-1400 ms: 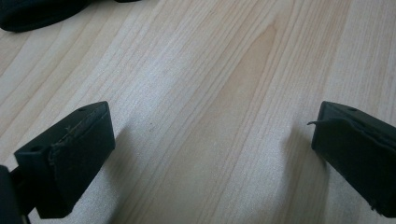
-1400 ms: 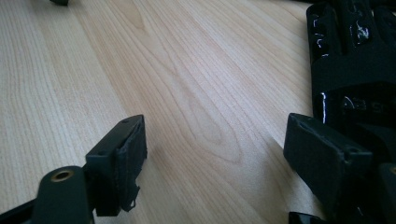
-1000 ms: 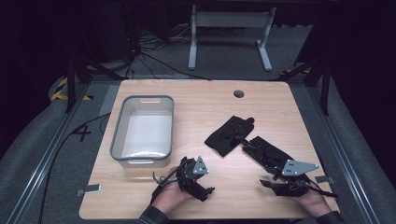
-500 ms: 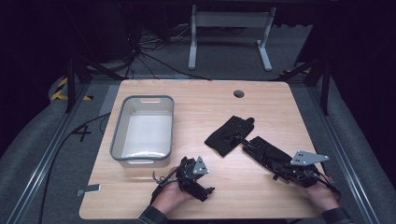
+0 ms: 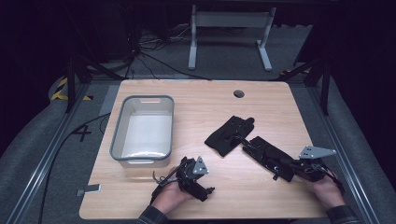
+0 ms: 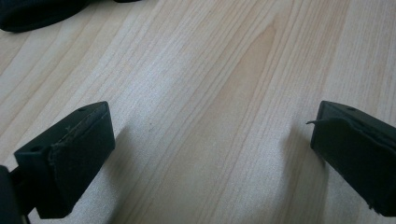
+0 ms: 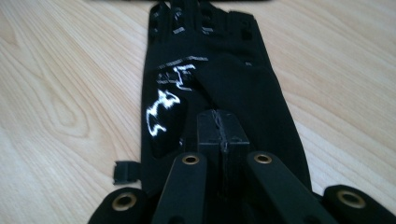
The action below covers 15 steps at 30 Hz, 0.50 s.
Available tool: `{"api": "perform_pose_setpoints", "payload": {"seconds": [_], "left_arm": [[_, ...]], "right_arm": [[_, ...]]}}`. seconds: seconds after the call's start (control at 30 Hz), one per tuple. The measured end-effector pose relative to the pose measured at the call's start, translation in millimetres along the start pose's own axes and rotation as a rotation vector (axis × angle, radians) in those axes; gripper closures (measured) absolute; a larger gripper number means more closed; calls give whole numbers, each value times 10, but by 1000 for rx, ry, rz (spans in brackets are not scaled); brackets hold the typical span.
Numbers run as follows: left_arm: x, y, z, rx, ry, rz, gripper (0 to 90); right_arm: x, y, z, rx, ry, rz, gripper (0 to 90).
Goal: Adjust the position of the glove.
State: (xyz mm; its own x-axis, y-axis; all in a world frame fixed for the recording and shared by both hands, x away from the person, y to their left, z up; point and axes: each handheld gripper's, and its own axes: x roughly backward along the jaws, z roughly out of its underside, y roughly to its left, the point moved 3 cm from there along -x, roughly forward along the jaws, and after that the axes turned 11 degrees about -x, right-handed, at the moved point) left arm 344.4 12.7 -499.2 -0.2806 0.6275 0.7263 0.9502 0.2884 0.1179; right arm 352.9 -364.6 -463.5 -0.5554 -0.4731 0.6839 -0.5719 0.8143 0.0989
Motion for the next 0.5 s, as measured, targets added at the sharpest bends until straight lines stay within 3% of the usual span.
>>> {"api": "perform_pose_setpoints", "payload": {"seconds": [0.27, 0.5], "left_arm": [[0, 0, 0, 0, -2, -2, 0], [1, -1, 0, 1, -1, 0, 0]], "right_arm": [[-40, -6, 46, -4, 33, -12, 895], [-44, 183, 81, 35, 56, -77, 896]]}}
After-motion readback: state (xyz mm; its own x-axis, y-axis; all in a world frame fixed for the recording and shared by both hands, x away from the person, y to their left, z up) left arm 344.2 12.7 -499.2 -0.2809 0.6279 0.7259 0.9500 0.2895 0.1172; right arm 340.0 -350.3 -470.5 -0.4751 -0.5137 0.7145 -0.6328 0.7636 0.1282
